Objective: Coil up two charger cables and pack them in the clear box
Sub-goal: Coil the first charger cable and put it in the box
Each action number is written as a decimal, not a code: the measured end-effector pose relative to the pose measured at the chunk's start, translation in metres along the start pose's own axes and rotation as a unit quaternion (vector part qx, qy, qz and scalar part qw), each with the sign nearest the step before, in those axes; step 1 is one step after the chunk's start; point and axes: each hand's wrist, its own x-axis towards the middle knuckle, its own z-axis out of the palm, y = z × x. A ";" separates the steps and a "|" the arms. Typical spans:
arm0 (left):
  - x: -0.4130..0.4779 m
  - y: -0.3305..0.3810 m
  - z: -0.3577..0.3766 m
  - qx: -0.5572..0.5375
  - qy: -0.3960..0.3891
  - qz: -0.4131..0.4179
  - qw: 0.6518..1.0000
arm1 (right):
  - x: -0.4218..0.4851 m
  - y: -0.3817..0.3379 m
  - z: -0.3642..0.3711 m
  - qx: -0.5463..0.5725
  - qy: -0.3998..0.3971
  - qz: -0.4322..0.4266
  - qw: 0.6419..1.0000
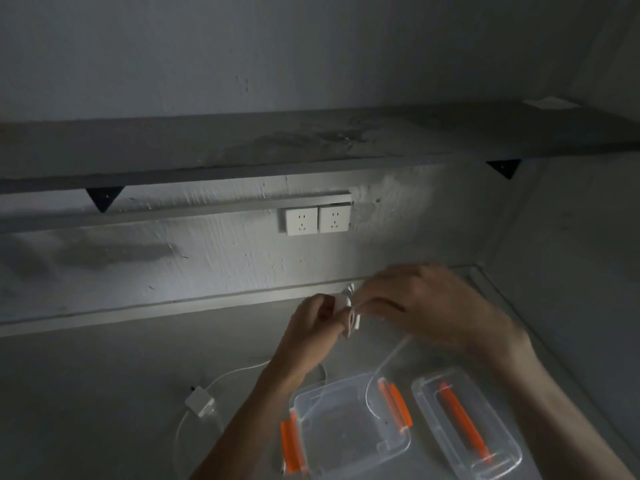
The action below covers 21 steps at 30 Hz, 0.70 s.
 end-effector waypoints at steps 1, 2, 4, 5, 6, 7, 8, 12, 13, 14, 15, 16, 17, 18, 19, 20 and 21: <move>-0.007 0.004 0.000 -0.017 -0.027 0.008 0.999 | 0.007 0.008 -0.007 0.000 0.013 -0.008 1.000; -0.015 0.010 0.000 -0.033 -0.049 0.017 0.998 | 0.014 0.016 -0.012 0.007 0.020 -0.009 1.000; -0.028 0.022 -0.004 -0.051 -0.070 0.035 0.996 | 0.023 0.031 -0.016 0.064 0.028 0.006 0.998; -0.033 0.028 -0.007 -0.053 -0.073 0.043 0.995 | 0.026 0.038 -0.013 0.127 0.031 0.029 0.991; -0.038 0.033 -0.011 -0.053 -0.073 0.048 0.995 | 0.028 0.045 -0.007 0.201 0.029 0.063 0.977; -0.042 0.037 -0.015 -0.053 -0.070 0.054 0.995 | 0.028 0.050 0.002 0.275 0.022 0.098 0.956; -0.045 0.041 -0.019 -0.053 -0.061 0.062 0.995 | 0.027 0.053 0.014 0.332 0.020 0.122 0.935; -0.048 0.050 -0.031 -0.069 -0.033 0.077 0.994 | 0.013 0.047 0.074 0.466 0.068 0.172 0.865; -0.047 0.050 -0.033 -0.082 -0.032 0.076 0.993 | 0.009 0.039 0.086 0.490 0.078 0.189 0.847; -0.046 0.051 -0.034 -0.095 -0.027 0.076 0.992 | 0.005 0.030 0.098 0.502 0.078 0.205 0.836; -0.044 0.050 -0.036 -0.107 -0.017 0.075 0.991 | 0.001 0.019 0.109 0.503 0.067 0.217 0.834; -0.041 0.050 -0.037 -0.119 -0.005 0.073 0.990 | -0.004 0.007 0.119 0.495 0.051 0.231 0.836; -0.037 0.049 -0.040 -0.134 0.008 0.068 0.989 | -0.009 -0.004 0.128 0.495 0.036 0.242 0.834; -0.033 0.048 -0.042 -0.157 0.020 0.060 0.986 | -0.016 -0.014 0.135 0.494 0.021 0.247 0.834; -0.027 0.047 -0.044 -0.185 0.033 0.047 0.981 | -0.023 -0.024 0.140 0.483 0.005 0.244 0.841; -0.022 0.045 -0.048 -0.210 0.050 0.029 0.976 | -0.031 -0.032 0.143 0.457 -0.012 0.236 0.857; -0.016 0.043 -0.051 -0.227 0.068 0.009 0.972 | -0.039 -0.040 0.142 0.426 -0.031 0.224 0.876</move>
